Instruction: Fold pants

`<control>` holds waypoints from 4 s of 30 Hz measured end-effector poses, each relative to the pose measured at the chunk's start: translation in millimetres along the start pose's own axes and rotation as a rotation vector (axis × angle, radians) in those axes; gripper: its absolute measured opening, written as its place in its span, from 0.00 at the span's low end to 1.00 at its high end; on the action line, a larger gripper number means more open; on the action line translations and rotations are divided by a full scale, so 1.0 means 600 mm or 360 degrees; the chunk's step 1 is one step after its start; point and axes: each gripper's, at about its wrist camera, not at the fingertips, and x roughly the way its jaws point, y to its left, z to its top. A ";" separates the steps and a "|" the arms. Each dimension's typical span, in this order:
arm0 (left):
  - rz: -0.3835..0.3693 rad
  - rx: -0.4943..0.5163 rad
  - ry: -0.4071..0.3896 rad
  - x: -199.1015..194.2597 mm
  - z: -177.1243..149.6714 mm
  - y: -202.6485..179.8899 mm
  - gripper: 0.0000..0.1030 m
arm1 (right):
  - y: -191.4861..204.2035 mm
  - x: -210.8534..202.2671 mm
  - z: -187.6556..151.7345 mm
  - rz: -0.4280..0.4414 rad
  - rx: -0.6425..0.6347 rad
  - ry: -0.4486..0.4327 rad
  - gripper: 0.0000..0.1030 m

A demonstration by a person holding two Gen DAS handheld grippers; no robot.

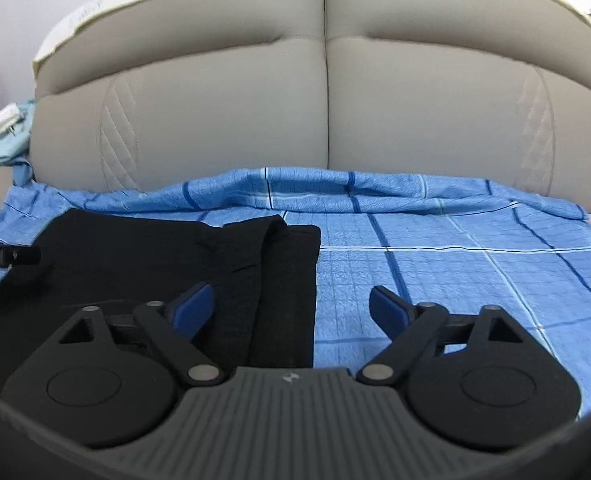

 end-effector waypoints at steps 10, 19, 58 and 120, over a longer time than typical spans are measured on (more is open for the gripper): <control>-0.0002 0.0054 0.0040 -0.065 -0.096 -0.015 0.82 | 0.049 -0.034 -0.074 0.0015 -0.0108 0.0067 0.98; -0.0047 -0.0087 0.0053 -0.065 -0.125 0.007 0.94 | 0.029 -0.034 -0.102 0.0021 -0.0007 0.0041 1.00; -0.0052 0.0056 0.0087 -0.129 -0.201 -0.084 1.00 | 0.120 -0.110 -0.180 -0.0061 -0.0201 -0.0076 1.00; -0.0048 0.0043 0.0076 -0.127 -0.204 -0.079 1.00 | 0.119 -0.110 -0.182 -0.0058 -0.0198 -0.0079 1.00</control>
